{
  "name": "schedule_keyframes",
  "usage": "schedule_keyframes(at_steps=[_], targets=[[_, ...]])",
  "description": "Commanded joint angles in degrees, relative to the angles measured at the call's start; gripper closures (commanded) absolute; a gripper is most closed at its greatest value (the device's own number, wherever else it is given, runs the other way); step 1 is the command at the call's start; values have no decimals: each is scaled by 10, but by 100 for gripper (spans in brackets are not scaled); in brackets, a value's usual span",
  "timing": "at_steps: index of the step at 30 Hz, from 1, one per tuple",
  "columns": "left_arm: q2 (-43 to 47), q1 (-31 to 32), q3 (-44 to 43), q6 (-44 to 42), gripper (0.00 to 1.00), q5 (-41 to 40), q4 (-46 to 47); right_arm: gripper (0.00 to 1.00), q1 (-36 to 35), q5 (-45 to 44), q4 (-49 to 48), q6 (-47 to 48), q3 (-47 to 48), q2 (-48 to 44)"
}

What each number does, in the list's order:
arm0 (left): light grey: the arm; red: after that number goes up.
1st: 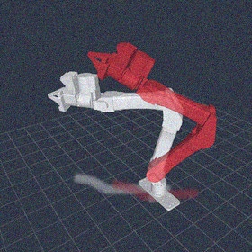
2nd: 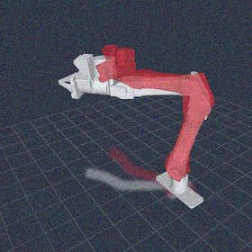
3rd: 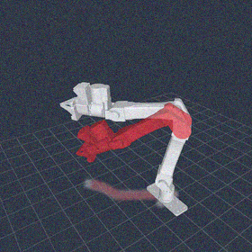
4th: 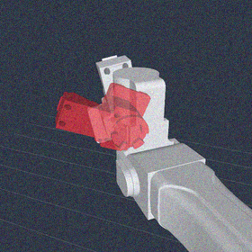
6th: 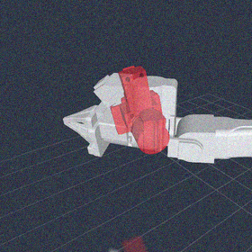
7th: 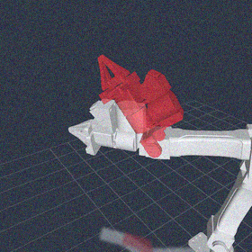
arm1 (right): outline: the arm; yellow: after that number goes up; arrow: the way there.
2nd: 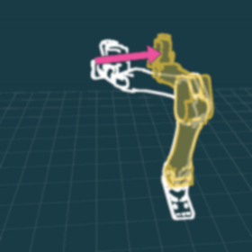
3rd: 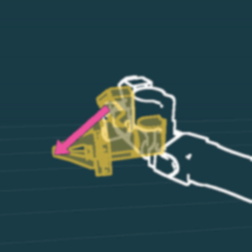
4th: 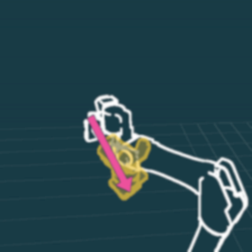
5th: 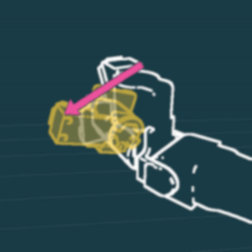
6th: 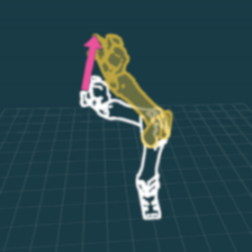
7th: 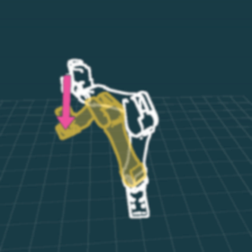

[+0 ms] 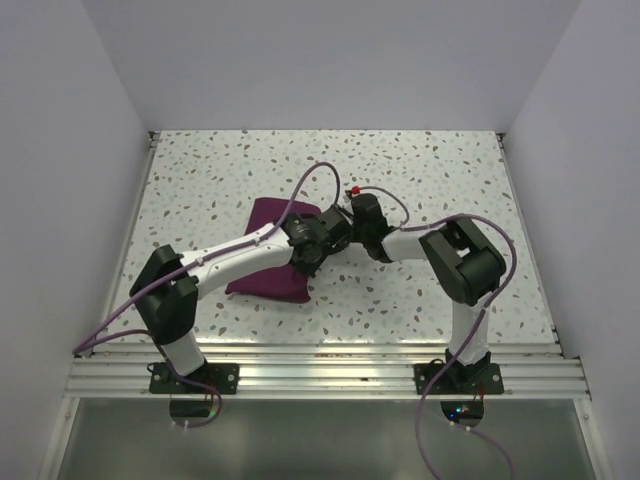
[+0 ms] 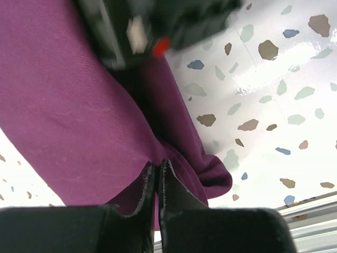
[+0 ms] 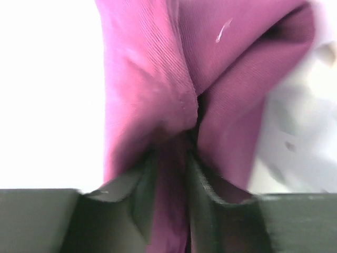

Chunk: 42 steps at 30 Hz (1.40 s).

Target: Prepare the surgical pack

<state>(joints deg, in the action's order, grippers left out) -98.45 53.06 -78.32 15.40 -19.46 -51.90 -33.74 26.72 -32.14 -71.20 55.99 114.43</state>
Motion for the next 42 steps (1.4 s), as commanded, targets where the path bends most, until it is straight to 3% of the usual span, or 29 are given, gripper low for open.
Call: schedule_keyframes(at_steps=[1, 2, 5, 6, 9, 12, 16, 18, 21, 26, 37, 42], targets=[[36, -10, 13, 10, 98, 36, 48, 63, 45, 11, 164, 112, 6, -61], [40, -15, 14, 12, 96, 38, 46, 61, 53, 23, 186, 136, 17, -66], [59, -31, 22, 15, 78, 66, 54, 56, 62, 30, 277, 176, 49, -89], [66, -36, 27, 16, 65, 73, 56, 56, 64, 26, 290, 181, 53, -97], [96, -52, 27, 22, 47, 84, 59, 56, 69, 9, 320, 198, 63, -119], [119, -62, 13, 24, 41, 87, 59, 59, 72, 11, 310, 195, 63, -114], [107, -99, -27, 18, 38, 87, 57, 71, 73, 23, 279, 177, 79, -88], [72, -109, -65, 6, 37, 83, 50, 82, 74, 22, 270, 167, 84, -81], [14, -110, -123, -6, 34, 71, 44, 89, 76, 19, 270, 157, 96, -69], [-75, -106, -169, -3, 33, 40, 27, 91, 87, 16, 270, 140, 97, -62], [-139, -88, -177, 4, 34, -65, 27, 95, 90, 36, 213, 103, 89, -51], [-154, -90, -178, -7, 42, -92, 31, 97, 90, 43, 202, 91, 92, -41]])
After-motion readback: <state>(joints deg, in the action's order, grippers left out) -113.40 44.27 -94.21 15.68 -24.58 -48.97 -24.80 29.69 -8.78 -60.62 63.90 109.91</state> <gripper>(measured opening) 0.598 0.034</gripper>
